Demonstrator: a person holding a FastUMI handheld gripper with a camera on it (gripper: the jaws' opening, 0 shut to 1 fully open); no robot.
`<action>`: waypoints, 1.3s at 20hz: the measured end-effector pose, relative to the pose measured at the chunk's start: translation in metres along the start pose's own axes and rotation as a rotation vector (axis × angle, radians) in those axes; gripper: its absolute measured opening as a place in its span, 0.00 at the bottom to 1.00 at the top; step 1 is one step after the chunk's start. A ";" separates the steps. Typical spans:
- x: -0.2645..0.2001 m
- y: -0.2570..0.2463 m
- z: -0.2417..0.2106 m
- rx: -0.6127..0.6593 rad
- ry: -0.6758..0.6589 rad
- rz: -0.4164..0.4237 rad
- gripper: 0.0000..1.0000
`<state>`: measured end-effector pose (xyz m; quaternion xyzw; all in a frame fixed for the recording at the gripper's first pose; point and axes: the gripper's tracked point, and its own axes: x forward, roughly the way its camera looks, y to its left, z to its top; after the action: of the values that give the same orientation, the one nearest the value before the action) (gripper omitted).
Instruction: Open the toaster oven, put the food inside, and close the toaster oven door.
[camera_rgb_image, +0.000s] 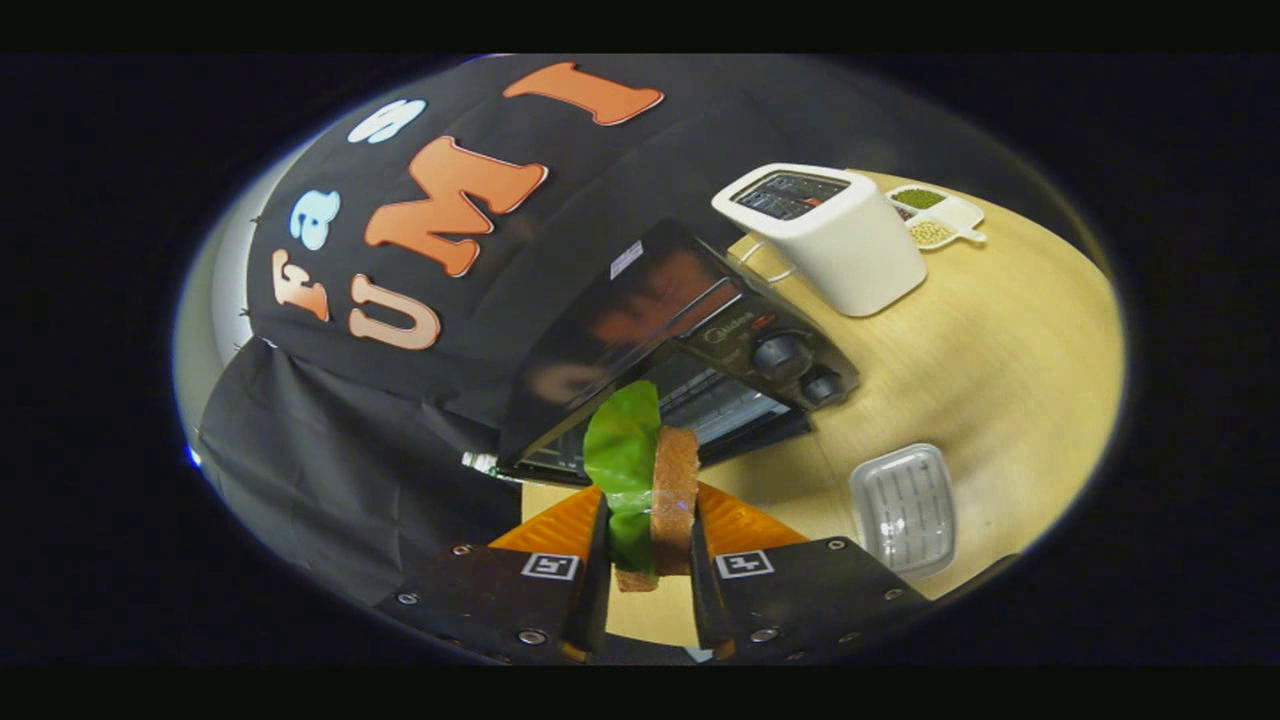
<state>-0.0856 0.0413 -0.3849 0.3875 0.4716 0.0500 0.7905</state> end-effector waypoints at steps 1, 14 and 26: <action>0.008 0.006 -0.001 0.020 -0.006 0.019 0.35; 0.102 0.014 0.009 0.226 -0.197 0.089 0.35; 0.150 0.004 0.025 0.253 -0.350 0.025 0.39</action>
<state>0.0178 0.0963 -0.4815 0.4922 0.3251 -0.0680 0.8047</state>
